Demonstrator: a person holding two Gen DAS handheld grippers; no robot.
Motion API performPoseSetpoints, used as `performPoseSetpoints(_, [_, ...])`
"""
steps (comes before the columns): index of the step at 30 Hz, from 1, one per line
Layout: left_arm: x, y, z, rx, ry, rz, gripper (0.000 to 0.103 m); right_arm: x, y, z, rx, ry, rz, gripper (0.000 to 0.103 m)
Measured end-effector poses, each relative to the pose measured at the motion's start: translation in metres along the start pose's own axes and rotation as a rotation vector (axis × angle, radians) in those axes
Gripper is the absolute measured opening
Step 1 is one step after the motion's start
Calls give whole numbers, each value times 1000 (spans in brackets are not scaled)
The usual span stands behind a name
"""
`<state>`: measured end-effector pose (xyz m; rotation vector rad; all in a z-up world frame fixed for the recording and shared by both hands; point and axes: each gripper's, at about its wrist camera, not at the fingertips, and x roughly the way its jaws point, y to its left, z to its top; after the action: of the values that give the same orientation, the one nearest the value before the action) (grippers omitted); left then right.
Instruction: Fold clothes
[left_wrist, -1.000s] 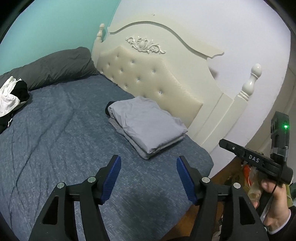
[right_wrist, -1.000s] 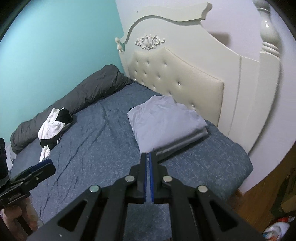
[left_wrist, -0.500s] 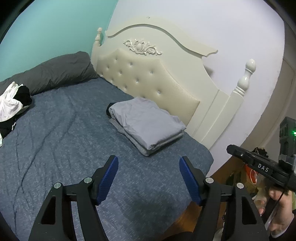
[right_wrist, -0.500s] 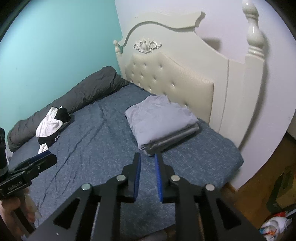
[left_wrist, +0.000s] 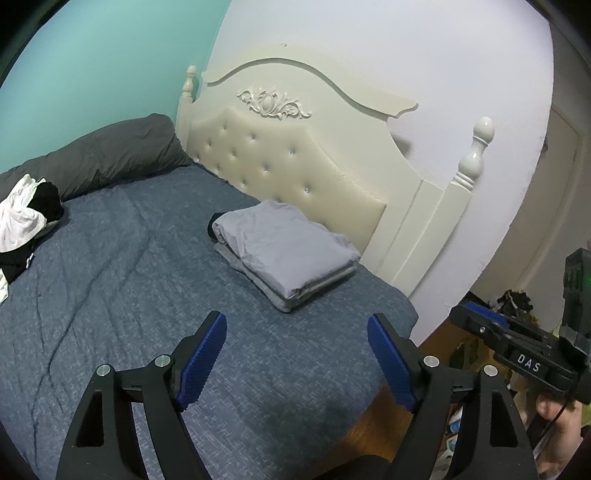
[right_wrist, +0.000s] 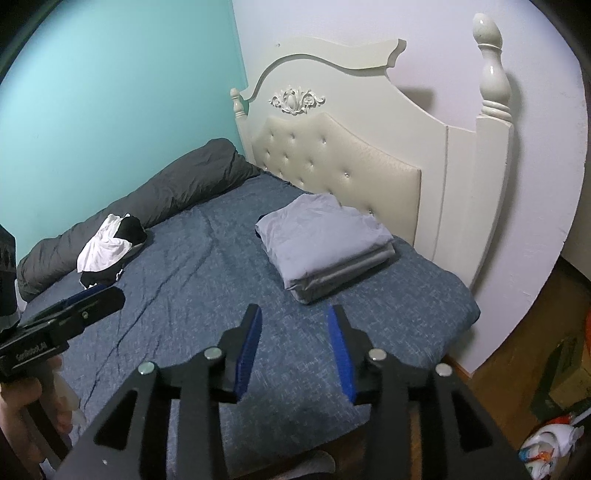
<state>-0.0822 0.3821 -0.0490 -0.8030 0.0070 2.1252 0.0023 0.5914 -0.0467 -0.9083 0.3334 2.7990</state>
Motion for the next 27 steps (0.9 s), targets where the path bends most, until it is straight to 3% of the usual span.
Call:
performPoseSetpoints(2, [-2, -1, -1, 3, 0, 0, 83, -4, 1, -2, -2, -4, -7, 40])
performPoseSetpoints(5, [-5, -2, -3, 7, 0, 3, 84, -9, 4, -5, -1, -6, -13, 52])
performPoseSetpoints(12, [-14, -3, -7, 22, -11, 22, 95, -17, 8, -13, 0, -13, -8, 63])
performPoseSetpoints(17, [-19, -1, -10, 29, -13, 40, 95, -21, 10, -18, 5, -15, 1, 76])
performPoseSetpoints(27, [-25, 8, -18, 28, -18, 63, 103, -25, 11, -28, -2, -16, -30, 81])
